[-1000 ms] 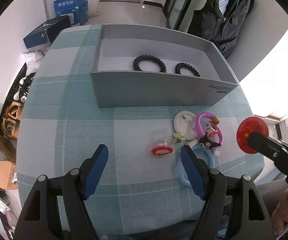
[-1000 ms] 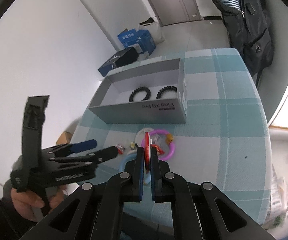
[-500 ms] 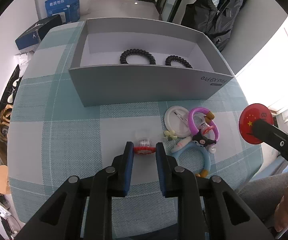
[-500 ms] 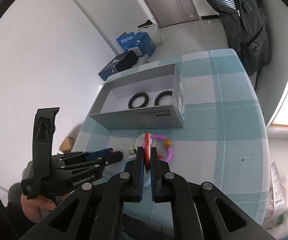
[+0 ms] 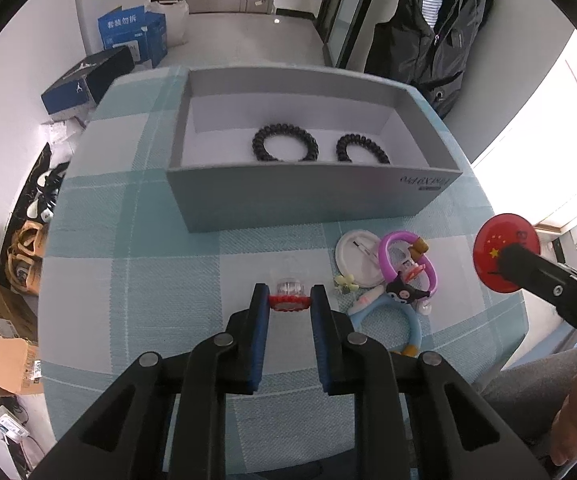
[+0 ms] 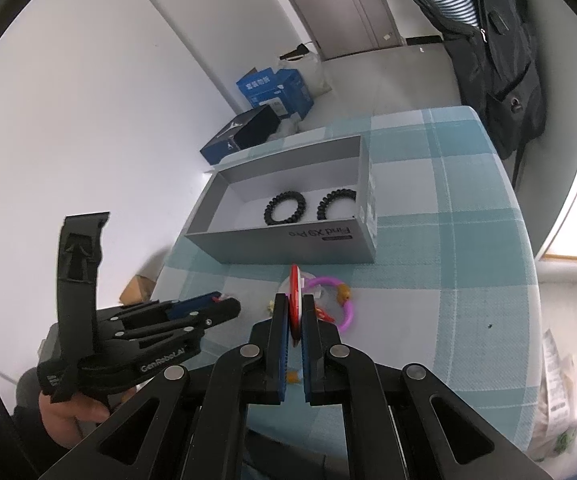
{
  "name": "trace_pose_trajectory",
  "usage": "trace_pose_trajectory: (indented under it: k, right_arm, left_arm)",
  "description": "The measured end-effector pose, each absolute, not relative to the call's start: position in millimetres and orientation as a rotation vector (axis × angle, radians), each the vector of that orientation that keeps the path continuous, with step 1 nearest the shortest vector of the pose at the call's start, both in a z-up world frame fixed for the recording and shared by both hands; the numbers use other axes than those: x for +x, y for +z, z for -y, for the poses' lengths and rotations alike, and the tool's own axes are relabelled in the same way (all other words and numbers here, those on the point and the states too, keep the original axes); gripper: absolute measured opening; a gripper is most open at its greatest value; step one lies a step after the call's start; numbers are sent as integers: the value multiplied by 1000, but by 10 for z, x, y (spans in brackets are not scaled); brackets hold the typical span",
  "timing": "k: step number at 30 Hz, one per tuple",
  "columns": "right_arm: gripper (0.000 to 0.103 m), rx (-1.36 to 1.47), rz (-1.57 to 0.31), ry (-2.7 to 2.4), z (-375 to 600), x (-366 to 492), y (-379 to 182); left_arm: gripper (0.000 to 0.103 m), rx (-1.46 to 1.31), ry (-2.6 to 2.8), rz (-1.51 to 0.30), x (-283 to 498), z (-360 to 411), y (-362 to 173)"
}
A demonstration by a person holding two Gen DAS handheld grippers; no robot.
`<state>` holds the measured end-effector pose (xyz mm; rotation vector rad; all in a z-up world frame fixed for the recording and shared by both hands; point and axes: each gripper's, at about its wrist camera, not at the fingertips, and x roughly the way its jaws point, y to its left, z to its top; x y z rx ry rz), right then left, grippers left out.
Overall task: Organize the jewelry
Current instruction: 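Carry the badge and clip into the grey box and open both tools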
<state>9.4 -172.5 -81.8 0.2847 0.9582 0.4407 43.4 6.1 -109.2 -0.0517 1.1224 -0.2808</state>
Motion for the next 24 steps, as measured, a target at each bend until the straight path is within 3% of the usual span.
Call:
trace_pose_trajectory:
  k: [24]
  right_arm:
    - [5, 386, -944, 569, 1621, 583, -288]
  left_arm:
    - [16, -186, -321, -983, 638, -281, -383]
